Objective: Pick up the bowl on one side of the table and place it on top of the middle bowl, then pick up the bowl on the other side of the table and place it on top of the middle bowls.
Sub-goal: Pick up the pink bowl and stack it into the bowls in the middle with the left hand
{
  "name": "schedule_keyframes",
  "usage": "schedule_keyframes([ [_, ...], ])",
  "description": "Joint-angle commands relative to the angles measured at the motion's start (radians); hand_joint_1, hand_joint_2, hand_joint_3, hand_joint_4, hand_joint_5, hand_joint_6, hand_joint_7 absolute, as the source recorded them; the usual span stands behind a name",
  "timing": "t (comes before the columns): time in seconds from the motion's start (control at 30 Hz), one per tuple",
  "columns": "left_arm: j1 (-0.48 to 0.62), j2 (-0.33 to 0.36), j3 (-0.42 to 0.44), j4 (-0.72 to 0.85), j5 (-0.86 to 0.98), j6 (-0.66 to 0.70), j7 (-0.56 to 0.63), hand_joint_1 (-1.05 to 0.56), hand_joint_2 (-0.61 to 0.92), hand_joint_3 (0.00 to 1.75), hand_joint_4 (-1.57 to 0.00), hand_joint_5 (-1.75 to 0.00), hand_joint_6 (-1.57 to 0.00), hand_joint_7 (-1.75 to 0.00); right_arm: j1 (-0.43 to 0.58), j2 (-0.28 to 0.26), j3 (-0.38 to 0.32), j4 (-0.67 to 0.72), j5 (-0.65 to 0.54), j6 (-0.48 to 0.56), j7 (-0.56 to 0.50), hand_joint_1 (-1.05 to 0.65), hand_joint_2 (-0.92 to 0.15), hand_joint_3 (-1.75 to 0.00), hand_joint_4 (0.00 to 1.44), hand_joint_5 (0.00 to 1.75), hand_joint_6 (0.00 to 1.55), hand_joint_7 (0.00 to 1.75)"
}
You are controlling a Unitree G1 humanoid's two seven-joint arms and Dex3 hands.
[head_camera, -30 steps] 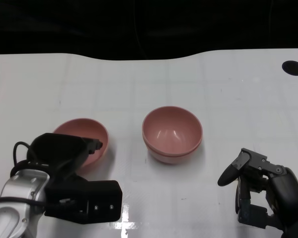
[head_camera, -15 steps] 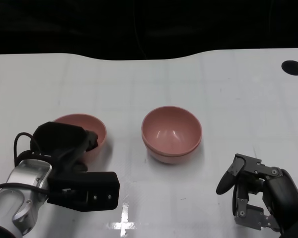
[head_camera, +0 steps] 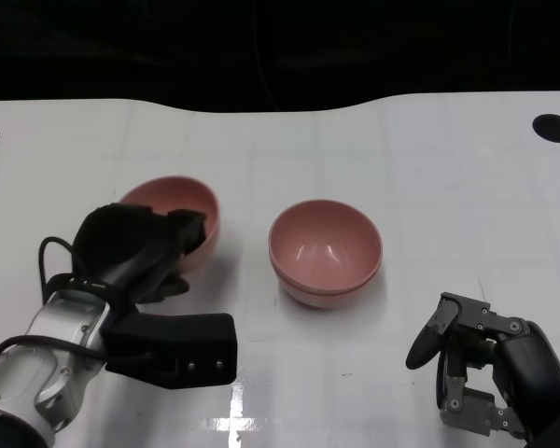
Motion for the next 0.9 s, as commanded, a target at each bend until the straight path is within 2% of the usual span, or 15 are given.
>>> schedule_keyframes([
  [0.03, -0.039, 0.003, 0.001, -0.019, -0.009, -0.067, 0.076, -0.28, 0.92, 0.10, -0.74, -1.75, -0.81, -1.09, 0.008, -0.006, -0.007, -0.010, 0.009, -0.007, 0.004, -0.03, -0.28, -1.59, 0.92, 1.75, 0.84, 1.47],
  [0.07, -0.048, 0.001, -0.001, -0.022, -0.009, -0.088, 0.087, -0.28, 0.92, 0.10, -0.75, -1.75, -0.76, -1.21, 0.009, -0.006, -0.008, -0.011, 0.009, -0.004, 0.005, -0.03, -0.28, -1.59, 0.91, 1.75, 0.84, 1.47],
  [0.17, -0.071, -0.013, -0.005, -0.033, -0.015, -0.130, 0.091, -0.30, 0.92, 0.11, -0.75, -1.75, -0.80, -1.09, 0.012, -0.005, -0.008, -0.013, 0.007, 0.000, 0.004, -0.04, -0.28, -1.59, 0.90, 1.75, 0.84, 1.47],
  [0.33, -0.122, -0.049, -0.021, -0.038, -0.030, -0.173, 0.050, -0.33, 0.92, 0.12, -0.75, -1.71, -0.98, -0.65, 0.012, -0.005, -0.007, -0.015, -0.003, 0.000, 0.001, -0.04, -0.28, -1.59, 0.89, 1.75, 0.84, 1.47],
  [0.43, -0.152, -0.068, -0.035, -0.020, -0.040, -0.199, 0.040, -0.33, 0.91, 0.08, -0.78, -1.64, -1.05, -0.53, 0.010, -0.002, -0.006, -0.011, -0.003, -0.007, 0.001, -0.03, -0.27, -1.59, 0.89, 1.75, 0.84, 1.47],
  [0.5, -0.171, -0.076, -0.047, -0.005, -0.041, -0.213, 0.026, -0.33, 0.92, 0.09, -0.78, -1.62, -1.08, -0.55, 0.008, -0.001, -0.005, -0.006, 0.000, -0.012, 0.002, -0.04, -0.27, -1.60, 0.90, 1.75, 0.84, 1.47],
  [0.67, -0.222, -0.109, -0.085, 0.066, -0.030, -0.254, 0.025, -0.31, 0.92, 0.16, -0.78, -1.67, -0.93, -0.98, 0.006, -0.004, -0.005, 0.004, -0.008, -0.019, 0.001, -0.05, -0.26, -1.61, 0.91, 1.75, 0.84, 1.47],
  [0.9, -0.266, -0.128, -0.131, 0.126, -0.013, -0.256, -0.002, -0.32, 0.92, 0.11, -0.77, -1.65, -0.95, -0.81, 0.007, -0.002, -0.002, -0.003, -0.018, -0.015, -0.004, -0.06, -0.26, -1.60, 0.90, 1.75, 0.83, 1.47],
])
